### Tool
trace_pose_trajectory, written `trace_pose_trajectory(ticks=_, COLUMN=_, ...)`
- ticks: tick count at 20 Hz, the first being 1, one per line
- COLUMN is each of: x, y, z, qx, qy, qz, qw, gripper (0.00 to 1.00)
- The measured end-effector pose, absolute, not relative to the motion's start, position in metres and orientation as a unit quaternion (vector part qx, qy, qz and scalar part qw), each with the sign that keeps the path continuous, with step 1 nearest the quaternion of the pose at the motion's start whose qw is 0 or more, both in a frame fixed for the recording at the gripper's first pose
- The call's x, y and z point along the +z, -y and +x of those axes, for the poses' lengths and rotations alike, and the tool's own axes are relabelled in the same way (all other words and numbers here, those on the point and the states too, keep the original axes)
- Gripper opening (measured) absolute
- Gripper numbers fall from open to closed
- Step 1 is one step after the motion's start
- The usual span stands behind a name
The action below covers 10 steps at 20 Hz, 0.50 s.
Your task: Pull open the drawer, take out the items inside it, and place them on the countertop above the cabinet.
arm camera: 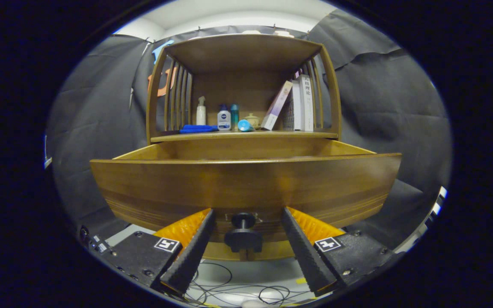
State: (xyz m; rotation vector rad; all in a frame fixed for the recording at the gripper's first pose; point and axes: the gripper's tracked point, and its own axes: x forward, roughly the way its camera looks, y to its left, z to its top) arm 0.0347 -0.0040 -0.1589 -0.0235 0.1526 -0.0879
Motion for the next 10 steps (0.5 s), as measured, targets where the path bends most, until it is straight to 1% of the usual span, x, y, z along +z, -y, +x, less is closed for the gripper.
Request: trace_pose_trajectory(ticks=10, x=-0.151, y=0.008, z=0.062, qx=-0.037, qy=-0.07, qz=-0.028, qw=0.996, gripper=0.99)
